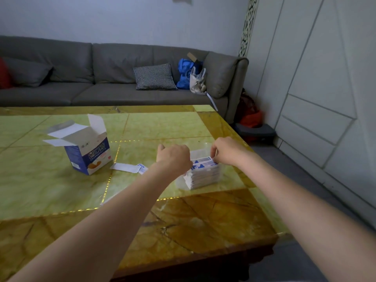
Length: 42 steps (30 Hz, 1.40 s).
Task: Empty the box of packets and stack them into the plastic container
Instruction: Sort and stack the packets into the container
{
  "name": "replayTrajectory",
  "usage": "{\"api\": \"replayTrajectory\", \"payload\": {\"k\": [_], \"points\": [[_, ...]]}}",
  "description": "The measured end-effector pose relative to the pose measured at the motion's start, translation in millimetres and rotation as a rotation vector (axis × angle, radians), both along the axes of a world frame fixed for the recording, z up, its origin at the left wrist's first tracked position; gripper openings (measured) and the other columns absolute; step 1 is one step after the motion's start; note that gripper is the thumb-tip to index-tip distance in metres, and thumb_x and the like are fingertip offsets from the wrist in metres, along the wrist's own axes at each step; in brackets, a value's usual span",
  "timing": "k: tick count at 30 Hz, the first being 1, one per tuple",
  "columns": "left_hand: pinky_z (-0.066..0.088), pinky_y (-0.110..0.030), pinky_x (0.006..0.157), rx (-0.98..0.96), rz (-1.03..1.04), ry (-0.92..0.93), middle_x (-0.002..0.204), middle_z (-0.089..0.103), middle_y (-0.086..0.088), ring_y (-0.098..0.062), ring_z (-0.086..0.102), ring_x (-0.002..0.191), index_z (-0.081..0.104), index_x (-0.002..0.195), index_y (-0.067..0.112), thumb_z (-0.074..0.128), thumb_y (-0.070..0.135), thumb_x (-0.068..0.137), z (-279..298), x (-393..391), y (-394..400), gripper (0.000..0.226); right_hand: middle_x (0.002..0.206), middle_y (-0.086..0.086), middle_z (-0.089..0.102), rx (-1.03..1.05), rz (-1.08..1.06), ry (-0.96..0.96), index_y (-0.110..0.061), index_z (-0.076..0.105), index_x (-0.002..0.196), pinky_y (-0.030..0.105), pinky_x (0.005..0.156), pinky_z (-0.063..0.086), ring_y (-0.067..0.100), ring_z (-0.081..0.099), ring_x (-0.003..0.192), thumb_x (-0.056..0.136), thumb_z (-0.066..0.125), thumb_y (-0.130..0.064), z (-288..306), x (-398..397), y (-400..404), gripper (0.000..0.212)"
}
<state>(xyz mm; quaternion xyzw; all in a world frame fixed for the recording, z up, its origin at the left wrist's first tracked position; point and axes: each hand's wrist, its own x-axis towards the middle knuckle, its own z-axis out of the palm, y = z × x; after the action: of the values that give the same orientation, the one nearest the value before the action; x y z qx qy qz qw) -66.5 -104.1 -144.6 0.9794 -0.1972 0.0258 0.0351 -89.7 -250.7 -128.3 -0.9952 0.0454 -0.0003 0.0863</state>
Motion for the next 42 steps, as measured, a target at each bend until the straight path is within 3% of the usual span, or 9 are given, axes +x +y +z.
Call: {"api": "replayTrajectory", "payload": {"k": [7,11,15,18,21,24,35,39,42], "points": [[0.029,-0.037,0.098,-0.175,0.009,-0.118,0.088,0.072,0.001,-0.019,0.064,0.086,0.065,0.094,0.016,0.043,0.017,0.090,14,-2,12,0.023,0.103,0.010,0.065,-0.112,0.007,-0.131,-0.011,0.068,0.097,0.032,0.072,0.050,0.029,0.062,0.091,0.089,0.050,-0.006,16,-4,10,0.020],[0.032,-0.033,0.090,-0.306,0.085,-0.166,0.081,0.072,0.004,-0.017,0.064,0.084,0.067,0.087,0.020,0.044,0.019,0.089,23,-2,52,0.022,0.096,0.008,0.069,0.123,0.196,-0.266,-0.010,0.071,0.096,0.026,0.073,0.046,0.023,0.063,0.088,0.090,0.051,-0.010,35,-18,54,0.021],[0.042,-0.036,0.093,-0.185,0.124,-0.006,0.119,0.063,-0.002,-0.023,0.058,0.107,0.060,0.114,0.020,0.050,0.022,0.090,0,-1,107,0.027,0.105,0.011,0.069,0.247,0.389,-0.157,-0.005,0.068,0.105,0.025,0.078,0.044,0.023,0.062,0.097,0.092,0.045,-0.009,14,-17,116,0.026],[0.023,-0.038,0.112,0.043,0.043,0.245,0.153,0.023,-0.004,-0.027,0.024,0.139,0.023,0.145,0.018,0.055,0.040,0.088,-26,-1,137,0.069,0.128,0.016,0.055,0.212,0.365,0.045,-0.005,0.052,0.127,0.032,0.092,0.040,0.030,0.050,0.118,0.096,0.038,-0.013,-24,-1,147,0.034],[0.013,-0.043,0.115,0.090,0.025,0.381,0.157,0.001,-0.001,-0.026,-0.002,0.145,0.003,0.148,0.019,0.053,0.049,0.085,-36,2,152,0.086,0.145,0.014,0.037,0.127,0.347,0.142,-0.005,0.036,0.138,0.034,0.106,0.028,0.030,0.033,0.134,0.098,0.037,-0.022,-59,10,157,0.043],[0.022,-0.040,0.112,0.046,-0.006,0.385,0.154,0.019,-0.006,-0.024,0.013,0.143,0.013,0.146,0.016,0.054,0.048,0.084,-40,6,157,0.081,0.150,0.011,0.029,0.059,0.382,0.110,-0.005,0.029,0.141,0.035,0.113,0.020,0.027,0.024,0.138,0.099,0.036,-0.030,-74,0,153,0.050],[0.035,-0.030,0.105,-0.178,-0.281,0.173,0.135,0.047,0.007,-0.016,0.042,0.126,0.036,0.138,0.026,0.051,0.021,0.092,-63,-23,144,0.048,0.110,0.005,0.045,0.068,0.343,-0.092,-0.008,0.054,0.104,0.032,0.088,0.043,0.021,0.046,0.104,0.094,0.049,-0.026,-70,-45,127,0.021],[0.040,-0.030,0.102,-0.328,-0.189,0.082,0.143,0.032,0.003,-0.019,0.045,0.124,0.032,0.141,0.024,0.063,0.021,0.084,-60,-32,145,0.065,0.118,0.008,0.040,0.048,0.299,-0.193,-0.009,0.045,0.118,0.033,0.084,0.043,0.025,0.049,0.103,0.094,0.048,-0.026,-72,-46,135,0.029],[0.041,-0.031,0.099,-0.201,0.029,0.103,0.133,0.041,-0.005,-0.022,0.047,0.118,0.044,0.132,0.018,0.066,0.035,0.080,-54,-30,150,0.059,0.125,0.010,0.045,-0.077,0.307,-0.146,-0.013,0.040,0.128,0.035,0.089,0.039,0.030,0.044,0.111,0.096,0.042,-0.028,-77,-40,139,0.036]]}}
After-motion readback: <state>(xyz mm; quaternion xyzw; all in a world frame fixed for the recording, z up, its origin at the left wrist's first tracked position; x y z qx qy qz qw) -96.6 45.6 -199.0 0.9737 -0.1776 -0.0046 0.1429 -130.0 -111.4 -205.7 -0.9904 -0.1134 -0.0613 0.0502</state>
